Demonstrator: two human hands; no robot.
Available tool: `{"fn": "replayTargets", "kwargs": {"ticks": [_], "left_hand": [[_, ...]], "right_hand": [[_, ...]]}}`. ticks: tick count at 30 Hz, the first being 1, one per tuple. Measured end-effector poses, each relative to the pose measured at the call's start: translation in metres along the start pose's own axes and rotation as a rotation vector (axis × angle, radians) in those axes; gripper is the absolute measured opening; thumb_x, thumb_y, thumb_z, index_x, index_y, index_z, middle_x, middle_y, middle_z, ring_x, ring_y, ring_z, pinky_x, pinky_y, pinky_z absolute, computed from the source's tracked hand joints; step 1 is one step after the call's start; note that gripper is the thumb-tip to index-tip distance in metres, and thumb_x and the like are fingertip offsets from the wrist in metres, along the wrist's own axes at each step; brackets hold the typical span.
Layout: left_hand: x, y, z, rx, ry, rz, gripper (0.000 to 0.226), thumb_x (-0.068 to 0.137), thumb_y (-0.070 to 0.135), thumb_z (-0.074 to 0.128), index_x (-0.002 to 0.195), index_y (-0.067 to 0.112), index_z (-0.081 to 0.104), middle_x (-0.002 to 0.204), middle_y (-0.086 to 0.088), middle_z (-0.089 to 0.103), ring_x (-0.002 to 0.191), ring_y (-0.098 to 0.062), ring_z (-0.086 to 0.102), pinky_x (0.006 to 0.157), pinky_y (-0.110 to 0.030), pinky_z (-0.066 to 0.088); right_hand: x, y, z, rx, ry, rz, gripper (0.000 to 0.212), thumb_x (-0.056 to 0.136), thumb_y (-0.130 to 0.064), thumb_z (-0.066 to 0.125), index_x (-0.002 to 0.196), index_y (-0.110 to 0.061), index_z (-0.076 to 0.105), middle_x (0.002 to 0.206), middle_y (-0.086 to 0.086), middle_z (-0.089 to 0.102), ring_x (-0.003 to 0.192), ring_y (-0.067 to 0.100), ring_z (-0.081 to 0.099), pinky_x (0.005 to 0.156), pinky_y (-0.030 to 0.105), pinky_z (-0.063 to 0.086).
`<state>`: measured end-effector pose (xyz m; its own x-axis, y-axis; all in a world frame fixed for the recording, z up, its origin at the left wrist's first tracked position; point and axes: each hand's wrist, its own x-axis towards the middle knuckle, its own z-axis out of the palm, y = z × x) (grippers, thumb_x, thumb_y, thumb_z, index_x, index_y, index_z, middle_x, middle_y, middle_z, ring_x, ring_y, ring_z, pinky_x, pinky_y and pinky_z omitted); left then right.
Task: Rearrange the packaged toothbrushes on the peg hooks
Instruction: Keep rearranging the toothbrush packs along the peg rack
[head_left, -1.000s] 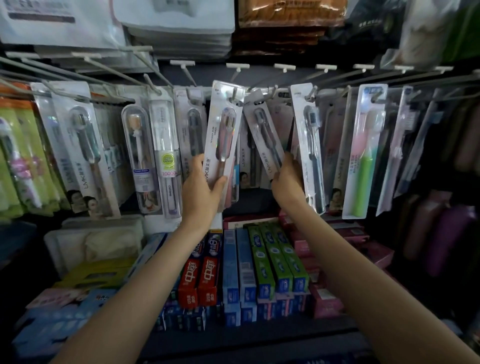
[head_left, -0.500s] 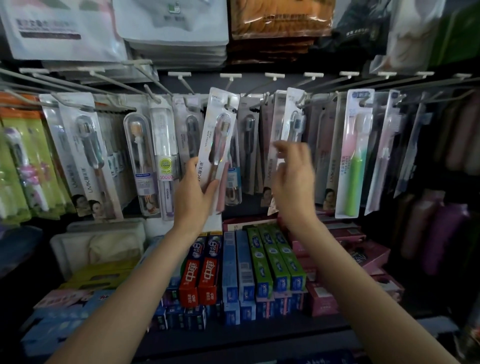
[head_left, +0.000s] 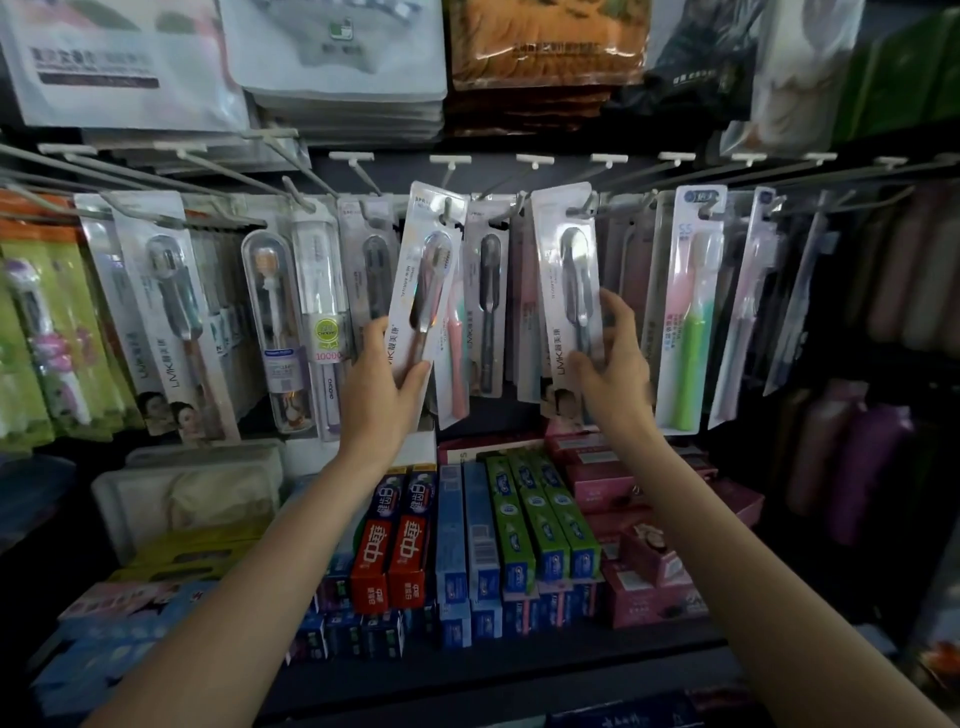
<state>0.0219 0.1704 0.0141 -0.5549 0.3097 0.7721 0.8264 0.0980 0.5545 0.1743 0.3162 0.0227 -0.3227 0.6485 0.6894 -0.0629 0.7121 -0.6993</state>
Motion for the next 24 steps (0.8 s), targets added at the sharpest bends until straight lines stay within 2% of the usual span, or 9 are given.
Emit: {"fn": "replayTargets", "kwargs": {"ticks": [4, 6, 9, 14, 17, 19, 21, 22, 24], "left_hand": [[-0.001, 0.001, 0.001, -0.072, -0.042, -0.023, 0.053, 0.087, 0.013, 0.060, 0.133, 0.008, 0.035, 0.115, -0.009, 0.061, 0.098, -0.017, 0.058, 0.083, -0.028, 0.046], [-0.001, 0.002, 0.001, -0.086, -0.051, -0.032, 0.054, 0.088, 0.013, 0.059, 0.135, 0.009, 0.033, 0.115, -0.007, 0.060, 0.095, -0.013, 0.056, 0.083, -0.027, 0.045], [-0.003, 0.002, 0.004, -0.101, -0.066, -0.033, 0.055, 0.088, 0.014, 0.059, 0.136, 0.008, 0.031, 0.115, -0.007, 0.060, 0.094, -0.010, 0.054, 0.082, -0.024, 0.043], [-0.005, 0.001, 0.008, -0.114, -0.046, -0.029, 0.058, 0.088, 0.017, 0.059, 0.138, 0.009, 0.030, 0.119, -0.010, 0.059, 0.104, -0.020, 0.057, 0.090, -0.033, 0.047], [-0.006, -0.005, 0.008, -0.055, -0.026, 0.009, 0.060, 0.090, 0.019, 0.057, 0.141, 0.012, 0.026, 0.129, -0.011, 0.053, 0.113, -0.024, 0.054, 0.095, -0.038, 0.046], [-0.008, -0.007, 0.008, -0.007, -0.029, 0.050, 0.066, 0.091, 0.018, 0.055, 0.145, 0.014, 0.019, 0.142, -0.011, 0.042, 0.124, -0.024, 0.046, 0.102, -0.041, 0.041], [-0.012, -0.006, 0.006, 0.040, -0.011, 0.101, 0.072, 0.092, 0.014, 0.053, 0.148, 0.016, 0.008, 0.151, -0.009, 0.026, 0.128, -0.007, 0.034, 0.104, -0.021, 0.031], [-0.014, -0.004, 0.005, 0.060, -0.003, 0.128, 0.074, 0.092, 0.011, 0.053, 0.148, 0.016, 0.005, 0.151, -0.008, 0.024, 0.120, 0.003, 0.031, 0.096, -0.011, 0.027], [-0.017, -0.001, 0.004, 0.093, 0.008, 0.187, 0.075, 0.091, 0.007, 0.053, 0.148, 0.015, 0.004, 0.146, -0.011, 0.032, 0.103, 0.004, 0.037, 0.082, -0.010, 0.029]], "right_hand": [[0.011, -0.003, -0.012, -0.071, -0.108, -0.057, 0.062, 0.088, 0.004, 0.049, 0.140, -0.022, 0.028, 0.079, -0.003, 0.050, 0.064, 0.009, 0.051, 0.052, 0.015, 0.044], [0.016, -0.004, -0.019, -0.112, -0.099, -0.091, 0.063, 0.086, 0.006, 0.049, 0.139, -0.022, 0.030, 0.098, 0.001, 0.055, 0.072, 0.011, 0.054, 0.057, 0.016, 0.048], [0.017, 0.000, -0.025, -0.161, -0.025, -0.201, 0.063, 0.083, 0.011, 0.048, 0.137, -0.018, 0.034, 0.124, 0.008, 0.054, 0.091, 0.021, 0.058, 0.075, 0.035, 0.052], [0.004, 0.000, -0.022, -0.013, 0.057, -0.303, 0.056, 0.088, 0.006, 0.047, 0.138, -0.012, 0.031, 0.126, 0.003, 0.049, 0.101, 0.014, 0.054, 0.082, 0.020, 0.047], [-0.007, 0.002, -0.016, -0.049, 0.123, -0.409, 0.051, 0.089, 0.004, 0.048, 0.137, -0.008, 0.034, 0.117, 0.003, 0.046, 0.090, 0.001, 0.052, 0.074, 0.008, 0.044], [-0.014, 0.008, -0.010, -0.147, 0.012, -0.418, 0.052, 0.089, 0.005, 0.048, 0.137, -0.010, 0.036, 0.114, 0.006, 0.047, 0.079, 0.000, 0.052, 0.062, 0.005, 0.042], [-0.017, 0.014, -0.002, -0.224, -0.099, -0.336, 0.058, 0.089, 0.004, 0.046, 0.141, -0.018, 0.032, 0.112, 0.008, 0.048, 0.070, 0.012, 0.050, 0.054, 0.014, 0.037], [-0.017, 0.017, 0.002, -0.244, -0.122, -0.292, 0.062, 0.089, 0.005, 0.045, 0.143, -0.020, 0.029, 0.110, 0.009, 0.048, 0.068, 0.018, 0.049, 0.053, 0.018, 0.034], [-0.016, 0.017, 0.008, -0.284, -0.149, -0.252, 0.067, 0.088, 0.006, 0.044, 0.145, -0.023, 0.023, 0.110, 0.010, 0.046, 0.068, 0.023, 0.048, 0.056, 0.029, 0.037]]}}
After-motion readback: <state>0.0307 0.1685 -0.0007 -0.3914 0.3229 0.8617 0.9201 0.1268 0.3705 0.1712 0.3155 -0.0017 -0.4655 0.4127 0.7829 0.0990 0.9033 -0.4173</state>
